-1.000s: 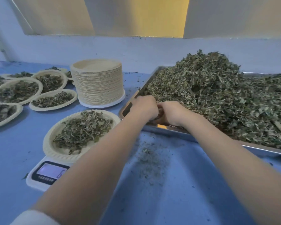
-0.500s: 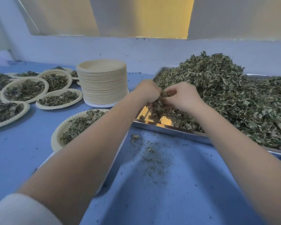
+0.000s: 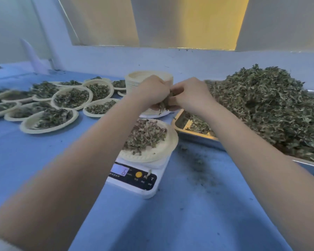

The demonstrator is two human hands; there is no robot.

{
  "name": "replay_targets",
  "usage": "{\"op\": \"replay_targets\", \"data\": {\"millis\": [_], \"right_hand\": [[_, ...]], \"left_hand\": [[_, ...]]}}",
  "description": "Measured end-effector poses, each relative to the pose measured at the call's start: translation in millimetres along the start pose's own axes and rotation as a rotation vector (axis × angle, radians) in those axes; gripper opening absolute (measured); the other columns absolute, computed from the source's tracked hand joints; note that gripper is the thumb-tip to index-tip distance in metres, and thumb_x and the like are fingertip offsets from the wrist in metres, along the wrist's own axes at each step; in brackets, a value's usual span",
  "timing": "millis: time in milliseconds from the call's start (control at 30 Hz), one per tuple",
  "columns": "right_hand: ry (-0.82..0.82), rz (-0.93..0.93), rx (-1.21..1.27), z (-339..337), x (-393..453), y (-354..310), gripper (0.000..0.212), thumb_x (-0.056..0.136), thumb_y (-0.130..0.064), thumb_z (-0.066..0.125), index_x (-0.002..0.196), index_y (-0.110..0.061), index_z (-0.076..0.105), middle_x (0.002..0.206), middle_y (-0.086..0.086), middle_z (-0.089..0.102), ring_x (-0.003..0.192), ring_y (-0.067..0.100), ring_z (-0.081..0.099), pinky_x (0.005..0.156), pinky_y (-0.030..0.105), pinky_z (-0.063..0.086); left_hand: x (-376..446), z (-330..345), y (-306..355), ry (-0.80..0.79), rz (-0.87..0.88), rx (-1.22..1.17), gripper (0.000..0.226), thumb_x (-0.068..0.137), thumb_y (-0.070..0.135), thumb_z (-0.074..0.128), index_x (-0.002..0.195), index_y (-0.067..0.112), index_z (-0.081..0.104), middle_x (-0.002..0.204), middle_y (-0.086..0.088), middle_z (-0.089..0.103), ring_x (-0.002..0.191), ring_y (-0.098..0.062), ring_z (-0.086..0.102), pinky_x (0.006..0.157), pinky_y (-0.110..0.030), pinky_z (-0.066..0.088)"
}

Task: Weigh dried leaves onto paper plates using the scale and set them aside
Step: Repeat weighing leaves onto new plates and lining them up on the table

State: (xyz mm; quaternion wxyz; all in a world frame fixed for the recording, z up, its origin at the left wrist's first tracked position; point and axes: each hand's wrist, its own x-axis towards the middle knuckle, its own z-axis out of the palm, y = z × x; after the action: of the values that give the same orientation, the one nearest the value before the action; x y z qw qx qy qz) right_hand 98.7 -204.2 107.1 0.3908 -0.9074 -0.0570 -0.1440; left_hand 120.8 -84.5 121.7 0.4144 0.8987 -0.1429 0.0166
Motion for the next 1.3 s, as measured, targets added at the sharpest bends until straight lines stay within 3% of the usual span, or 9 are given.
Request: {"op": "replay_targets", "data": {"millis": [133, 233, 367, 467, 600, 733, 1000, 1133, 1300], "right_hand": [[-0.286, -0.014, -0.116, 23.3, -5.0, -16.4, 0.021, 0.076, -0.015, 0.075, 0.095, -0.022, 0.072, 0.093, 0.012, 0.073, 0.066, 0.018, 0.067, 0.059, 0.026, 0.058], [-0.445, -0.015, -0.351, 19.4, -7.0, -18.5, 0.033, 0.068, -0.033, 0.083, 0.096, -0.040, 0.066, 0.103, 0.002, 0.069, 0.081, 0.015, 0.065, 0.068, 0.033, 0.056], [-0.464, -0.007, -0.278, 9.5, -8.9, -20.2, 0.041, 0.066, -0.043, 0.082, 0.104, -0.045, 0.065, 0.105, -0.011, 0.064, 0.081, -0.008, 0.056, 0.068, 0.020, 0.041], [-0.443, -0.038, -0.222, 11.7, -8.5, -20.6, 0.038, 0.069, -0.046, 0.080, 0.105, -0.042, 0.068, 0.108, -0.008, 0.066, 0.058, -0.015, 0.057, 0.067, 0.019, 0.042], [-0.382, -0.071, -0.144, 21.8, -7.2, -19.2, 0.023, 0.076, -0.046, 0.073, 0.098, -0.040, 0.071, 0.099, -0.014, 0.068, 0.079, -0.006, 0.063, 0.061, 0.012, 0.041], [-0.265, -0.106, -0.126, 31.5, -6.2, -14.7, 0.012, 0.083, -0.040, 0.069, 0.095, -0.037, 0.072, 0.089, -0.015, 0.070, 0.073, 0.003, 0.067, 0.061, 0.014, 0.045], [-0.263, -0.107, -0.066, 34.1, -10.9, -8.3, 0.014, 0.083, -0.037, 0.070, 0.097, -0.032, 0.072, 0.086, -0.017, 0.067, 0.064, -0.013, 0.060, 0.046, 0.000, 0.036], [-0.277, -0.118, -0.084, 31.6, -14.1, -4.1, 0.023, 0.080, -0.046, 0.070, 0.100, -0.036, 0.070, 0.088, -0.022, 0.065, 0.074, -0.020, 0.056, 0.051, 0.001, 0.037], [-0.299, -0.106, -0.105, 26.3, -17.4, 4.3, 0.031, 0.078, -0.053, 0.067, 0.104, -0.036, 0.068, 0.093, -0.025, 0.062, 0.079, -0.017, 0.054, 0.062, 0.008, 0.037]], "left_hand": [[-20.2, -34.6, -33.8, -0.117, -0.075, 0.118, 0.022, 0.087, 0.010, 0.053, 0.101, 0.007, 0.070, 0.089, -0.007, 0.065, 0.069, -0.019, 0.056, 0.062, -0.024, 0.048], [-29.9, -49.4, -54.0, -0.139, -0.088, 0.147, 0.019, 0.087, 0.013, 0.056, 0.094, 0.023, 0.070, 0.088, 0.006, 0.063, 0.071, -0.012, 0.055, 0.060, -0.022, 0.048], [-34.6, -56.9, -72.3, -0.069, -0.117, 0.067, 0.022, 0.089, 0.011, 0.055, 0.080, 0.027, 0.067, 0.086, 0.007, 0.062, 0.072, -0.012, 0.054, 0.057, -0.023, 0.045], [-36.5, -55.7, -78.9, -0.013, -0.104, 0.014, 0.024, 0.089, 0.010, 0.055, 0.077, 0.026, 0.067, 0.082, 0.006, 0.062, 0.070, -0.011, 0.053, 0.056, -0.022, 0.045], [-37.2, -51.7, -82.9, 0.071, -0.076, -0.071, 0.027, 0.088, 0.007, 0.054, 0.073, 0.026, 0.066, 0.078, 0.000, 0.060, 0.069, -0.014, 0.051, 0.056, -0.021, 0.046], [-39.4, -49.1, -88.0, 0.140, -0.047, -0.140, 0.029, 0.085, 0.006, 0.053, 0.072, 0.029, 0.066, 0.072, 0.007, 0.056, 0.073, -0.012, 0.051, 0.066, -0.026, 0.046], [-44.0, -45.1, -95.3, 0.171, -0.047, -0.165, 0.025, 0.086, 0.008, 0.054, 0.079, 0.028, 0.067, 0.090, 0.003, 0.057, 0.085, -0.010, 0.052, 0.075, -0.028, 0.044], [-44.7, -41.3, -96.2, 0.171, -0.053, -0.172, 0.025, 0.087, 0.007, 0.055, 0.078, 0.028, 0.067, 0.100, 0.000, 0.061, 0.093, -0.013, 0.052, 0.081, -0.030, 0.045], [-44.7, -38.2, -99.9, 0.198, -0.073, -0.159, 0.027, 0.087, 0.008, 0.053, 0.077, 0.029, 0.067, 0.097, 0.002, 0.066, 0.079, -0.014, 0.054, 0.079, -0.036, 0.051]]}}
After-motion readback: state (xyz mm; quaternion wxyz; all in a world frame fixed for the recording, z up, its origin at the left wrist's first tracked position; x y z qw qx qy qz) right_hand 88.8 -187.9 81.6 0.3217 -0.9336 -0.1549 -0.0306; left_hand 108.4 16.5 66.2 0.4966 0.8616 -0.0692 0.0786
